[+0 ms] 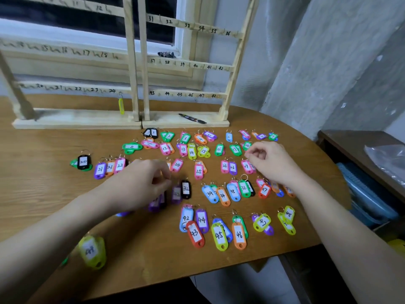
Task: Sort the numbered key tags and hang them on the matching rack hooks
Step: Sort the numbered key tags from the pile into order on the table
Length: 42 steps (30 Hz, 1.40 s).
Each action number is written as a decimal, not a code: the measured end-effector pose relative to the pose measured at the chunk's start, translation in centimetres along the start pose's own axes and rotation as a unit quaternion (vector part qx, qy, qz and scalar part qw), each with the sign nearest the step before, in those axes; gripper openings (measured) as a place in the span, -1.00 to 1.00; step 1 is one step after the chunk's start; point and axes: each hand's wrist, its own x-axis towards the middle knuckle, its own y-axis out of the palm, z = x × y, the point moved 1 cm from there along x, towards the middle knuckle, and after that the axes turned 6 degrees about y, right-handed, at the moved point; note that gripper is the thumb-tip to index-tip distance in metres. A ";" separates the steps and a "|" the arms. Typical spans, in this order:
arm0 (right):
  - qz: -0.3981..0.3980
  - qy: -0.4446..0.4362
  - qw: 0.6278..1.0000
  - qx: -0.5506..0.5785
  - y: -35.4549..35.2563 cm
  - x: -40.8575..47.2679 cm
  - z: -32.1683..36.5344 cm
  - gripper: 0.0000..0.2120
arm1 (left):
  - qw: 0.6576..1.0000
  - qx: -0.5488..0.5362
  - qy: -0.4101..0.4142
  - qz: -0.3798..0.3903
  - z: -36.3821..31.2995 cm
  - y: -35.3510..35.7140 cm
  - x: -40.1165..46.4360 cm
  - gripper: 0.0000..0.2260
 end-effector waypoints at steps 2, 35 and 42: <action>0.012 -0.038 0.999 0.024 2.1 0.8 3.5 -0.88 | 0.999 0.009 -0.032 -0.018 2.3 -1.3 -1.4 -0.93; 0.182 -0.257 0.948 0.039 35.7 6.2 47.0 -0.57 | 0.861 0.231 -0.378 -0.248 30.1 -16.9 -23.1 -0.55; 0.156 -0.319 0.926 -0.126 35.3 6.3 49.9 -0.77 | 0.872 0.221 -0.327 -0.289 29.7 -16.6 -23.3 -0.85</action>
